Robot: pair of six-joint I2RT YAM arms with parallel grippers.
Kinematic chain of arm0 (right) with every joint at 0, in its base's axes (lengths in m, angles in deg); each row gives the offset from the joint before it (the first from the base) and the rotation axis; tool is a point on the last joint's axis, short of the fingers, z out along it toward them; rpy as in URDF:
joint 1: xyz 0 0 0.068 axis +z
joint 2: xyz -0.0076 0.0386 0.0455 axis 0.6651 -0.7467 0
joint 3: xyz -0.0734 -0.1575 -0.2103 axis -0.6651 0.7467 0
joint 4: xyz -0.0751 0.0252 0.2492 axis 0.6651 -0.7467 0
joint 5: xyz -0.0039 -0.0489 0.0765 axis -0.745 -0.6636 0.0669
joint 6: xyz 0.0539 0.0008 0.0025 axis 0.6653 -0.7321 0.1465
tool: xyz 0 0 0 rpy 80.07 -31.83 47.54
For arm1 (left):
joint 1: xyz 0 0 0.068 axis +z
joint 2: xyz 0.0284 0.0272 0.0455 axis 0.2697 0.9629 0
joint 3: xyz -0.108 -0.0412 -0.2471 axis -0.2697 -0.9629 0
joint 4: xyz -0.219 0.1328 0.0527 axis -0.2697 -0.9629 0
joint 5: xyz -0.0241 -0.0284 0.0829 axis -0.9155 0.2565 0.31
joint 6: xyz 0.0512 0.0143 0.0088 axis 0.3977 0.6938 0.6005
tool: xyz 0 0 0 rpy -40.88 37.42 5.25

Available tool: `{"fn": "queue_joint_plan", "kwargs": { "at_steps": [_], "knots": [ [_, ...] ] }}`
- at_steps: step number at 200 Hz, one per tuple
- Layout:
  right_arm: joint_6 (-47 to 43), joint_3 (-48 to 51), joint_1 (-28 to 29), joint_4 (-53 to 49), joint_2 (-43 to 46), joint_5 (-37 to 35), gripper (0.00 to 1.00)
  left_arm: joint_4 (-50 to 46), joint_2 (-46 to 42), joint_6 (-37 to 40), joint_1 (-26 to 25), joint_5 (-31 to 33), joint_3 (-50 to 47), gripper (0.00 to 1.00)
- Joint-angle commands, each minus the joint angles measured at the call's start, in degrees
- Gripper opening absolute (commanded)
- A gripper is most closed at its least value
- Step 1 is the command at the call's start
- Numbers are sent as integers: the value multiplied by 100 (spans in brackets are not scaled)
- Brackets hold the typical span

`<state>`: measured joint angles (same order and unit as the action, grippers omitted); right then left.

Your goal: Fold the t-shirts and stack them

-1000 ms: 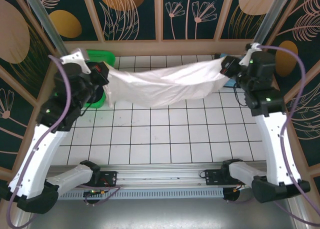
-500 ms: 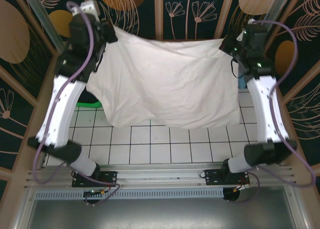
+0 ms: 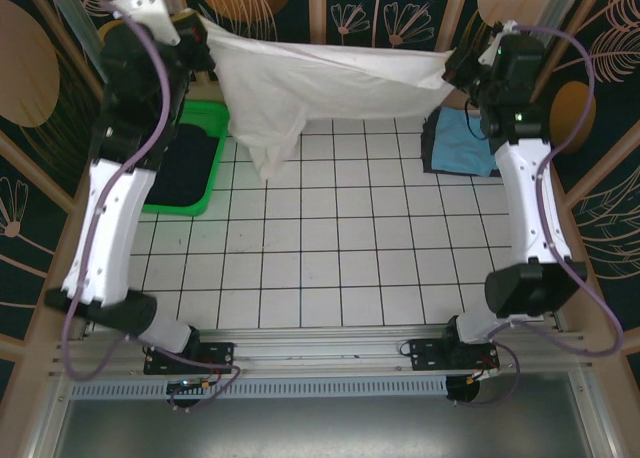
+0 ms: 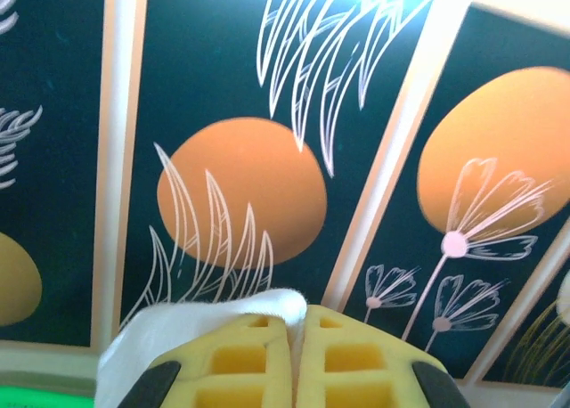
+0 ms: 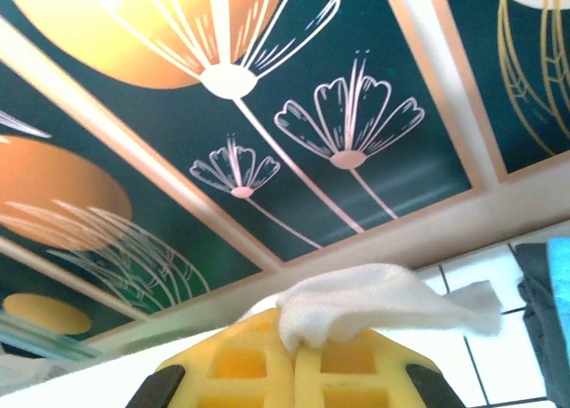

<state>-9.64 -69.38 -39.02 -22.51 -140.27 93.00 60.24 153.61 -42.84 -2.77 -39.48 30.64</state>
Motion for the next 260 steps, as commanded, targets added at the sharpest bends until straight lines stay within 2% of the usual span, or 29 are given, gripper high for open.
{"fn": "queue_joint_plan", "kwargs": {
  "at_steps": [1, 29, 53, 63, 90, 95, 113, 123, 134, 147, 177, 200, 216, 231, 241, 260],
  "knots": [
    [189, 1536, -73, 896, 658, 351, 0, 946, -880, -268, 31, -274, -1584, 0],
    [196, 3641, -68, 1330, 1318, 628, 0, 1334, -1924, -1308, 31, -841, -4358, 0],
    [-35, 4925, -87, 1055, 1653, 328, 0, 1470, -2399, -2238, -26, -1390, -6532, 0],
    [-70, 5314, -124, 842, 1718, 84, 0, 1397, -2459, -2516, -133, -1542, -7146, 0],
    [-114, 5754, -361, 113, 1538, -109, 0, 885, -2560, -3049, -552, -1329, -7995, 0],
    [-114, 5773, -367, -20, 1518, -169, 0, 812, -2611, -3110, -565, -1325, -8074, 0],
    [-88, 5839, -373, -338, 1631, -348, 0, 334, -2838, -3190, -567, -1107, -8129, 16],
    [-90, 5871, -373, -435, 1751, -400, 0, 108, -2984, -3159, -567, -1036, -8067, 16],
    [-112, 5837, -373, -589, 1822, -512, 7, -55, -3135, -3151, -567, -972, -7999, 20],
    [-183, 5729, -373, -840, 1834, -608, 8, -200, -3253, -3163, -567, -916, -7909, 25],
    [-297, 5399, -365, -1343, 2073, -894, 19, -375, -3277, -3148, -567, -1096, -7763, 49],
    [-308, 5177, -294, -1390, 2477, -810, 31, -196, -3189, -3049, -567, -875, -7720, 58],
    [-273, 5106, -110, -1123, 2666, -542, 37, 265, -2642, -2916, -566, -985, -7557, 59],
    [-211, 5124, 210, -584, 2581, -48, 42, 777, -1777, -2795, -567, -1170, -7236, 57],
    [-170, 5137, 548, -238, 2283, 190, 44, 1081, -1143, -2716, -566, -1200, -6971, 55],
    [-120, 5092, 1164, 111, 1445, -5, 45, 1387, 87, -2443, -567, -1159, -6224, 53]
  ]
}}
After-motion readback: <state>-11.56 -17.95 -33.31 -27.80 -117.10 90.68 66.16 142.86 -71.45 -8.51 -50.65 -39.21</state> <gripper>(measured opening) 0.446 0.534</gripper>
